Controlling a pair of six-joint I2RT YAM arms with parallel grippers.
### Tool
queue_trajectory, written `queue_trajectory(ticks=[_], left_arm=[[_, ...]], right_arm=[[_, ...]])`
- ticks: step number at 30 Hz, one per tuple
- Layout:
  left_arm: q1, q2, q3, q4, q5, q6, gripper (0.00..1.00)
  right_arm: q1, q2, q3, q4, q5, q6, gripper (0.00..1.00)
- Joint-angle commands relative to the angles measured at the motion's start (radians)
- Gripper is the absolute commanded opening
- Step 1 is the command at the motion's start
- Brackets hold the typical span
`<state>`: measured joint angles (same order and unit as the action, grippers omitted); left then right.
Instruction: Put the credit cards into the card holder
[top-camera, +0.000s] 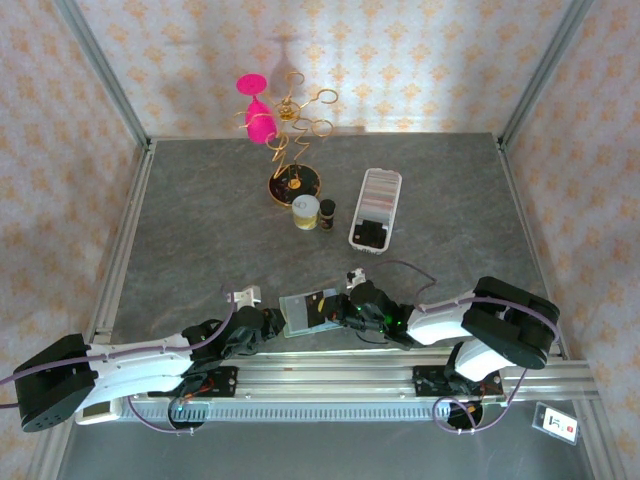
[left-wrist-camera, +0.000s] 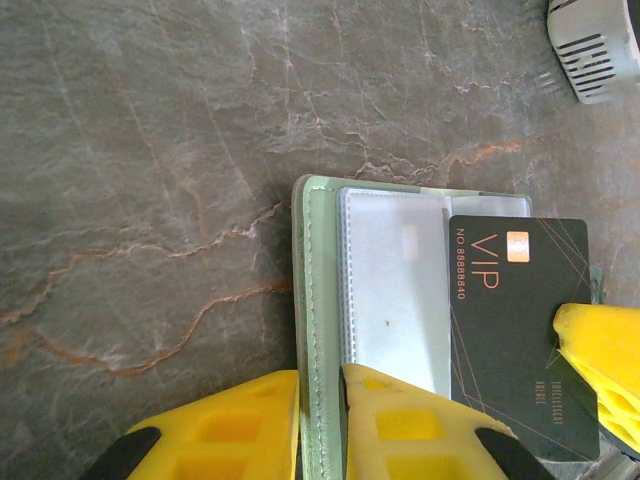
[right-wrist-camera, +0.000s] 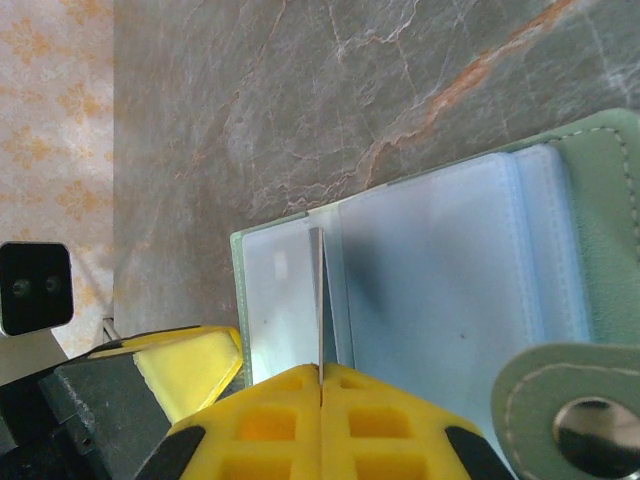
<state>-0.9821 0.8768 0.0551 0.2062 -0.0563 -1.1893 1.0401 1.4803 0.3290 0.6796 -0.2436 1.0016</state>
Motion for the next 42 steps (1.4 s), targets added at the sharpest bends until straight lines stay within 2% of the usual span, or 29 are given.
queue_trajectory(ticks=[1, 6, 27, 36, 42], left_arm=[[0.000, -0.005, -0.013, 0.012, 0.004, -0.012, 0.18], [0.000, -0.010, -0.014, 0.009, 0.007, -0.011, 0.18], [0.000, -0.011, -0.023, 0.016, 0.010, -0.012, 0.18], [-0.001, -0.012, -0.028, 0.019, 0.010, -0.013, 0.17], [-0.001, -0.017, -0.033, 0.022, 0.009, -0.015, 0.17]], right_arm=[[0.007, -0.020, 0.019, -0.075, 0.049, -0.031, 0.00], [0.007, -0.081, 0.022, -0.119, 0.102, -0.082, 0.00], [0.008, 0.001, 0.012, 0.029, 0.015, -0.042, 0.00], [0.009, 0.014, 0.001, 0.040, -0.011, -0.017, 0.00], [0.008, 0.000, 0.008, -0.024, 0.027, -0.039, 0.00]])
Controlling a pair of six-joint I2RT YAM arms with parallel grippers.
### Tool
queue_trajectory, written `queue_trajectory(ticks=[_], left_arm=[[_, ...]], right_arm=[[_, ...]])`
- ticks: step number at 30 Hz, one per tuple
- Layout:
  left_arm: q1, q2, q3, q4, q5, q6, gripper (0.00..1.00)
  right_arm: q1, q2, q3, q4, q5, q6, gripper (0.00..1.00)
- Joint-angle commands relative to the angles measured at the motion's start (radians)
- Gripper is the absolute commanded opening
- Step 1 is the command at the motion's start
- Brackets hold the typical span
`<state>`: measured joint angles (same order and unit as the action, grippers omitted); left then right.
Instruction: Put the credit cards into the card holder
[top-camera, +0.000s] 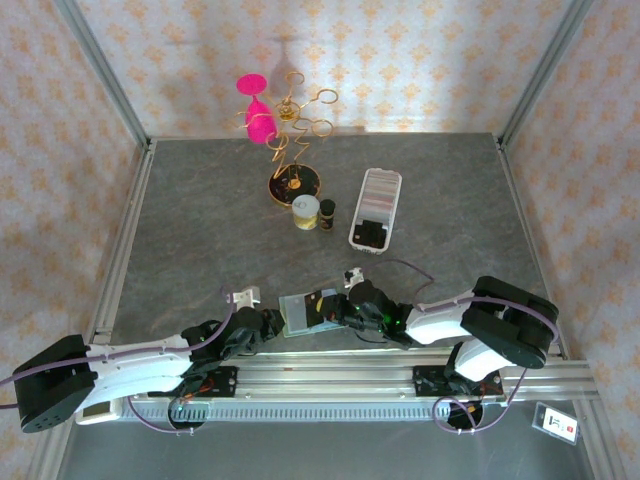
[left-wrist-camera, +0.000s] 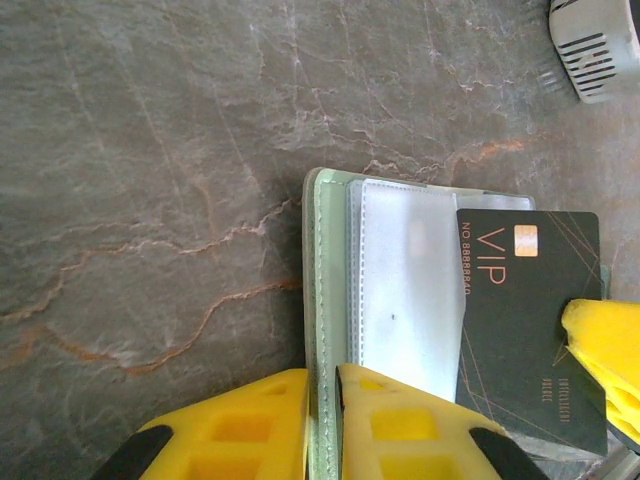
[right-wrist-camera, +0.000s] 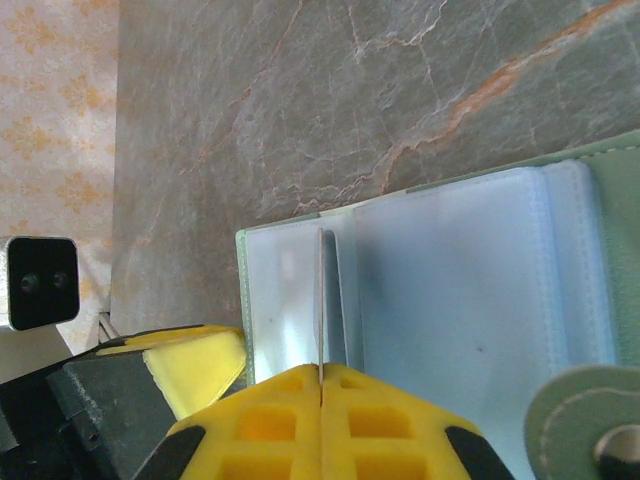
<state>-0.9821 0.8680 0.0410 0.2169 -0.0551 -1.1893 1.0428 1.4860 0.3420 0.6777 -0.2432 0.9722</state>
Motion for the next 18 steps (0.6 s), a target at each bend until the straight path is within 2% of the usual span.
queue_trajectory(ticks=[1, 6, 11, 18], left_arm=[[0.000, -0.008, -0.019, 0.012, 0.008, -0.015, 0.17], [0.000, -0.009, -0.022, 0.018, 0.010, -0.018, 0.17], [-0.001, -0.009, -0.023, 0.019, 0.014, -0.020, 0.16], [-0.001, -0.016, -0.024, 0.013, 0.015, -0.020, 0.16]], right_arm=[[0.006, -0.007, 0.002, -0.037, 0.034, -0.025, 0.00], [0.006, -0.016, 0.056, -0.149, 0.090, -0.117, 0.00], [0.003, -0.051, 0.045, -0.132, 0.135, -0.141, 0.00], [0.002, -0.004, 0.048, -0.075, 0.094, -0.133, 0.00]])
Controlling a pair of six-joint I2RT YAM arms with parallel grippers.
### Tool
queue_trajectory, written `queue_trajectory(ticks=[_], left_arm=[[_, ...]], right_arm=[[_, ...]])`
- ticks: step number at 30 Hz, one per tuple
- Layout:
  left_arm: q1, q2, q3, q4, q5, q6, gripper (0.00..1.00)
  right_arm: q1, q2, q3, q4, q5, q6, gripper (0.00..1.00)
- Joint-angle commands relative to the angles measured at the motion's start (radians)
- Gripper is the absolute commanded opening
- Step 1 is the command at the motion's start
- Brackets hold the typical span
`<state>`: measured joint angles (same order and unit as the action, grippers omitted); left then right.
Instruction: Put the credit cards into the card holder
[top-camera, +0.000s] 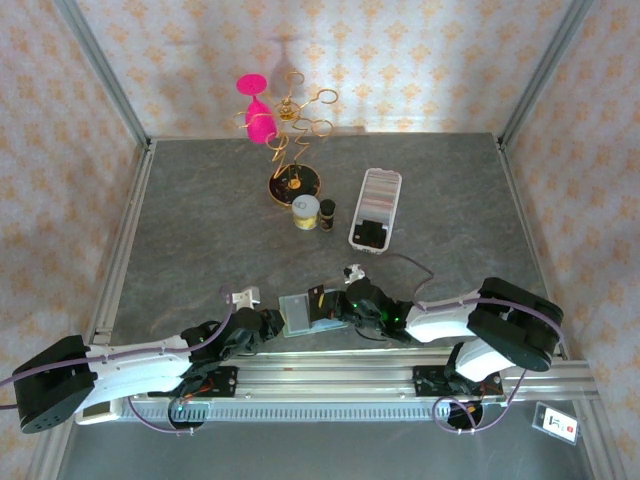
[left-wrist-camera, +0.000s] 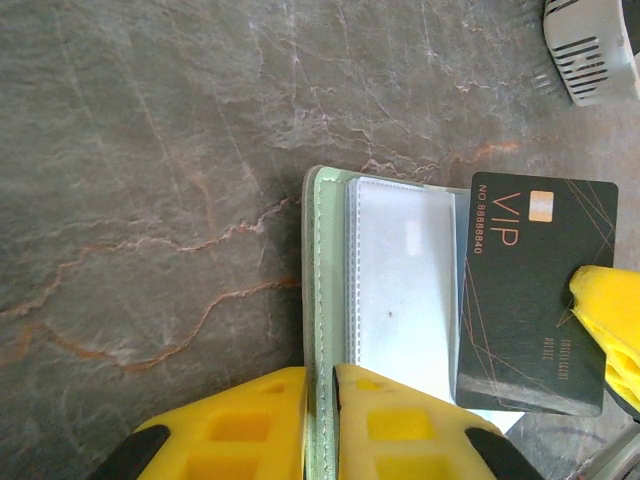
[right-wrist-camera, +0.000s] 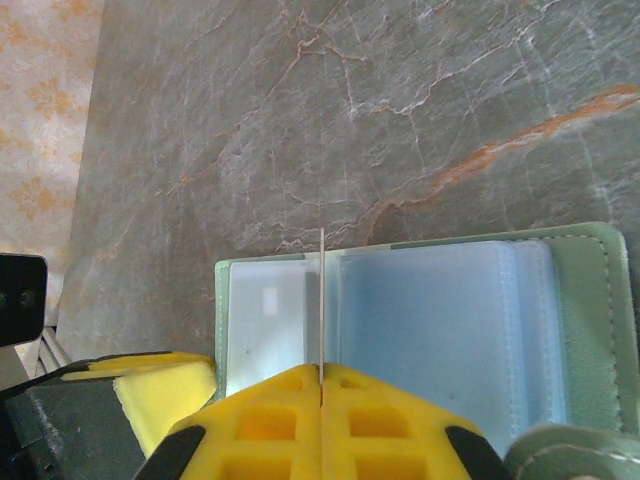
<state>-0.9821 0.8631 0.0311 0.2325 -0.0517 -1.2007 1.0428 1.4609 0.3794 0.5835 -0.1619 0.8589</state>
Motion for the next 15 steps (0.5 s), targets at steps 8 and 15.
queue_trajectory(ticks=[8, 15], left_arm=[[0.000, -0.030, -0.023, -0.007, 0.009, -0.013, 0.16], [0.000, -0.038, -0.026, -0.014, 0.008, -0.013, 0.16]], right_arm=[[0.003, 0.066, -0.016, 0.114, -0.048, 0.027, 0.00], [0.008, 0.061, -0.044, 0.125, -0.074, 0.049, 0.00]])
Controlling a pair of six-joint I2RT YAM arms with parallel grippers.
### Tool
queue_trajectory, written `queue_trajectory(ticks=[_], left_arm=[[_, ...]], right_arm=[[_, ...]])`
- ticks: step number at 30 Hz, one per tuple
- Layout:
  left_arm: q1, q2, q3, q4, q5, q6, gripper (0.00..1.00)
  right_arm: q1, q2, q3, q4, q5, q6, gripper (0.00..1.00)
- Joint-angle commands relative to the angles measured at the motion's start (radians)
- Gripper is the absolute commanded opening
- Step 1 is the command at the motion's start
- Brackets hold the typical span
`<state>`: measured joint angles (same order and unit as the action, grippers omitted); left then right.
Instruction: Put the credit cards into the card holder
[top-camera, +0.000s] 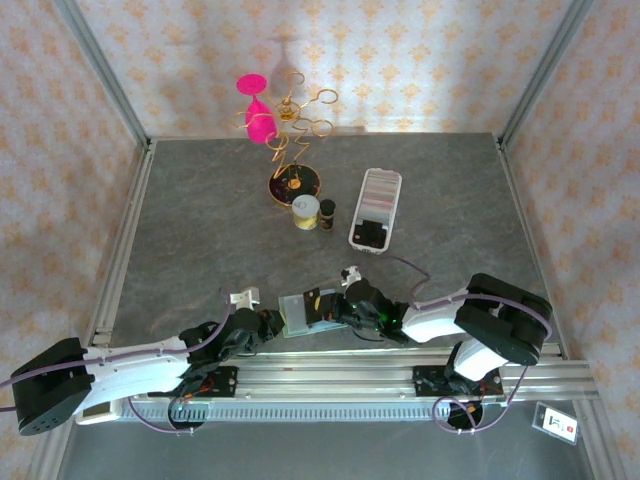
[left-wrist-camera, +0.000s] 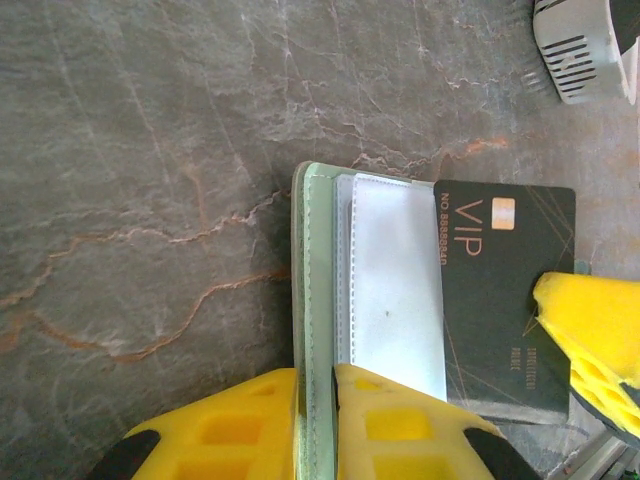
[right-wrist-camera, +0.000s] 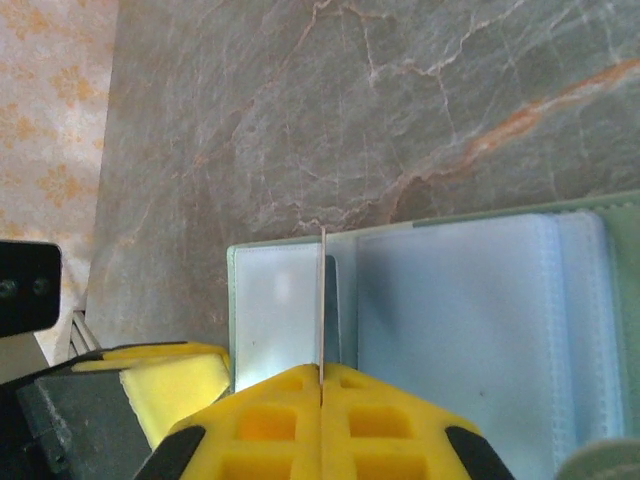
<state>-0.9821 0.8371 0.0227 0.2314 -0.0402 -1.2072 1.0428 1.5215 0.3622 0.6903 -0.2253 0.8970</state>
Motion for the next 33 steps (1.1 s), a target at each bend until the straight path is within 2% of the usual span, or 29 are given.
queue_trajectory(ticks=[1, 7, 22, 23, 27, 29, 33], left_arm=[[0.000, -0.012, -0.018, -0.014, -0.003, -0.006, 0.15], [0.000, -0.012, -0.023, -0.009, -0.006, -0.011, 0.15], [0.000, -0.013, -0.026, -0.010, -0.004, -0.011, 0.15], [-0.001, -0.014, -0.026, -0.010, -0.004, -0.011, 0.15], [-0.001, -0.013, -0.027, -0.010, -0.005, -0.012, 0.14], [-0.001, -0.013, -0.027, -0.008, -0.004, -0.014, 0.14], [-0.001, -0.013, -0.029, -0.009, 0.000, -0.015, 0.14]], right_arm=[[0.008, -0.005, -0.033, 0.015, -0.006, 0.012, 0.00], [0.008, -0.015, -0.049, 0.010, -0.007, 0.021, 0.00], [0.008, 0.072, 0.018, 0.020, -0.097, 0.026, 0.01], [0.008, 0.073, 0.022, 0.004, -0.092, 0.023, 0.04], [0.008, 0.049, 0.048, -0.118, -0.016, 0.005, 0.34], [0.008, 0.040, 0.067, -0.187, 0.027, -0.005, 0.42], [0.008, 0.053, 0.121, -0.308, 0.058, -0.034, 0.49]])
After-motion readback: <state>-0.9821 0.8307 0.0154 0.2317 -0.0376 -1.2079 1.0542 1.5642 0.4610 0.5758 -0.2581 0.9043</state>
